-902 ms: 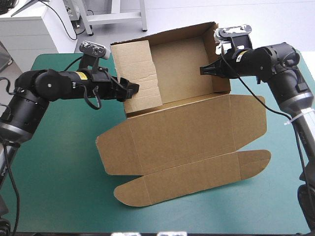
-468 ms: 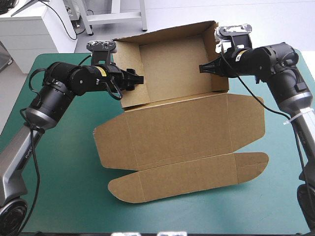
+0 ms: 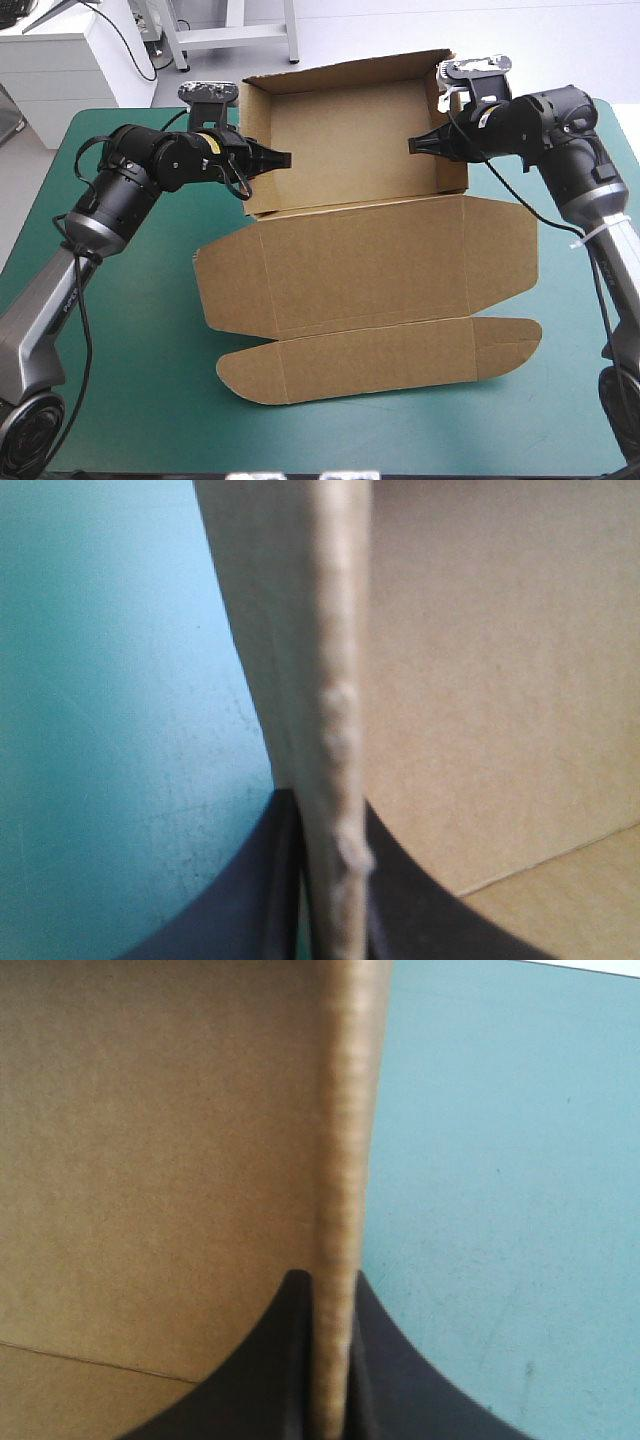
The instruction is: Fold the box
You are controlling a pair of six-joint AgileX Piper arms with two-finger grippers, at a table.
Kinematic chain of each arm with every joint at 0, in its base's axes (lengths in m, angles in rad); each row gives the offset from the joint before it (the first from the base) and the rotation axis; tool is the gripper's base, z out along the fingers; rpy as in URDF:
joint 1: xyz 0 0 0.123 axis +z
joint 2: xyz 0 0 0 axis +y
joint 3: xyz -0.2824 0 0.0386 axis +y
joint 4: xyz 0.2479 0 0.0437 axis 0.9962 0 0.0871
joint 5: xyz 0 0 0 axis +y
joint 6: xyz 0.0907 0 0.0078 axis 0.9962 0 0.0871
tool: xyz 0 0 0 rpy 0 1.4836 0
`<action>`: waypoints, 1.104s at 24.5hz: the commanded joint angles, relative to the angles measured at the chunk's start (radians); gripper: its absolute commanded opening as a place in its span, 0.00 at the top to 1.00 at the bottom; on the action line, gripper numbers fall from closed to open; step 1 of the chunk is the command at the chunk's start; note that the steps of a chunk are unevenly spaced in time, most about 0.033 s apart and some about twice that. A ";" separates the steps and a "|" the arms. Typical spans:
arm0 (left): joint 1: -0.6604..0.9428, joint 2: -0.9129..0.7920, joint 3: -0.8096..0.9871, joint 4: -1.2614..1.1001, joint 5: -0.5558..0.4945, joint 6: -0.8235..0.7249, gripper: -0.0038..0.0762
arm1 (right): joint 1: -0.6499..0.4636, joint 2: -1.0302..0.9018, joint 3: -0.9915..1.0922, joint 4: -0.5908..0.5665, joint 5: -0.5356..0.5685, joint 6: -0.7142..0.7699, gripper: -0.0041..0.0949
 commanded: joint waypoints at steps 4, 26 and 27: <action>-0.018 0.019 -0.034 -0.079 -0.060 0.067 0.96 | 0.008 0.029 -0.032 0.061 0.043 -0.072 0.97; -0.018 0.337 -0.034 -0.018 0.211 0.195 0.96 | 0.008 0.349 -0.030 0.066 0.217 -0.079 0.97; -0.018 0.337 -0.035 -0.032 0.211 0.206 0.94 | 0.008 0.349 -0.030 0.066 0.217 -0.079 0.96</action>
